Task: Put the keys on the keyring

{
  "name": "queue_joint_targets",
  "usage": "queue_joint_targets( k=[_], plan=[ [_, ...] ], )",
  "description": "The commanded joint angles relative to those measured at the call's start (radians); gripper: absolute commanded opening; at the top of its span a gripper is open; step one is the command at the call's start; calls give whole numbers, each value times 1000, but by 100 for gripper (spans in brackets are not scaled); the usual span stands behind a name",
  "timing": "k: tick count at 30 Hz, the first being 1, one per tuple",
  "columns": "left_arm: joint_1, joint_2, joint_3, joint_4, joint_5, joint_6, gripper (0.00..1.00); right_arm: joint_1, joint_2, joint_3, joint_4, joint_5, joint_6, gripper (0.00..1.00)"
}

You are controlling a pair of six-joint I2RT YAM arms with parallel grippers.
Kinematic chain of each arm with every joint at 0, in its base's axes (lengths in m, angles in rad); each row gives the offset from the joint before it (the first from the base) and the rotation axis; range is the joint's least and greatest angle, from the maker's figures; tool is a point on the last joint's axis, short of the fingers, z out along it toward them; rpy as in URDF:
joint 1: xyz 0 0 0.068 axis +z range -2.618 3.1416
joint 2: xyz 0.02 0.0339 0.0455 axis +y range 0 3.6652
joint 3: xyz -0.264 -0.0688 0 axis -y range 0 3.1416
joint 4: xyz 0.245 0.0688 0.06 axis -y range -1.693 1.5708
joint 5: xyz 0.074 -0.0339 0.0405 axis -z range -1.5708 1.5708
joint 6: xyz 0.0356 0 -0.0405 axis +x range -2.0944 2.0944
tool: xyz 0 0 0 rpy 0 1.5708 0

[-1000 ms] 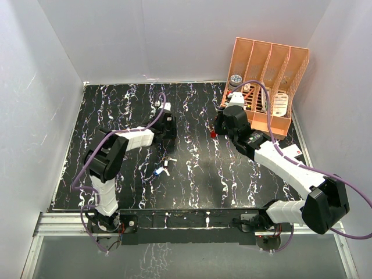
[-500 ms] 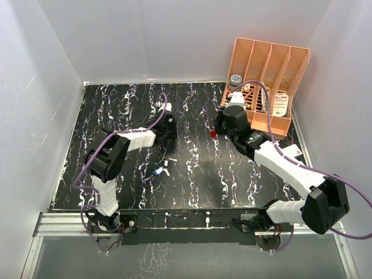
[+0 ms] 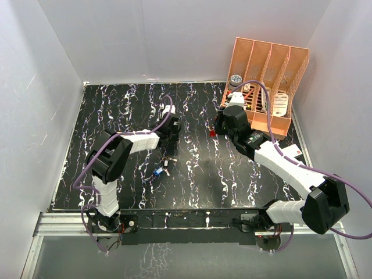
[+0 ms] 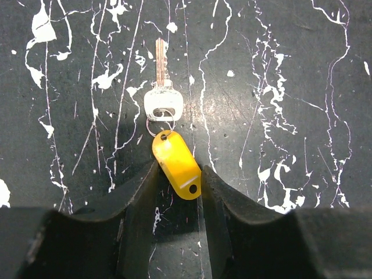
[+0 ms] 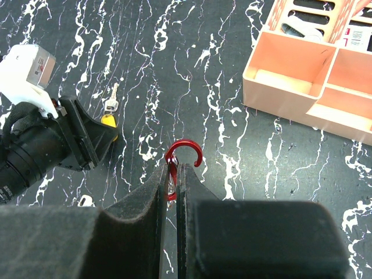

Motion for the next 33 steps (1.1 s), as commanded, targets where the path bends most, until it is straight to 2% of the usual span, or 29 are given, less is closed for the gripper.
queue_joint_targets(
  k=[1,21,33],
  plan=[
    [-27,15,-6,-91,-4,-23,32,-4,-21,-8,52,7,-7,0],
    [-28,-48,-33,-135,-138,13,19,-4,-14,-3,53,4,-6,0],
    [-26,-144,-59,-118,-180,56,14,-4,-10,0,55,4,-6,0]
  ],
)
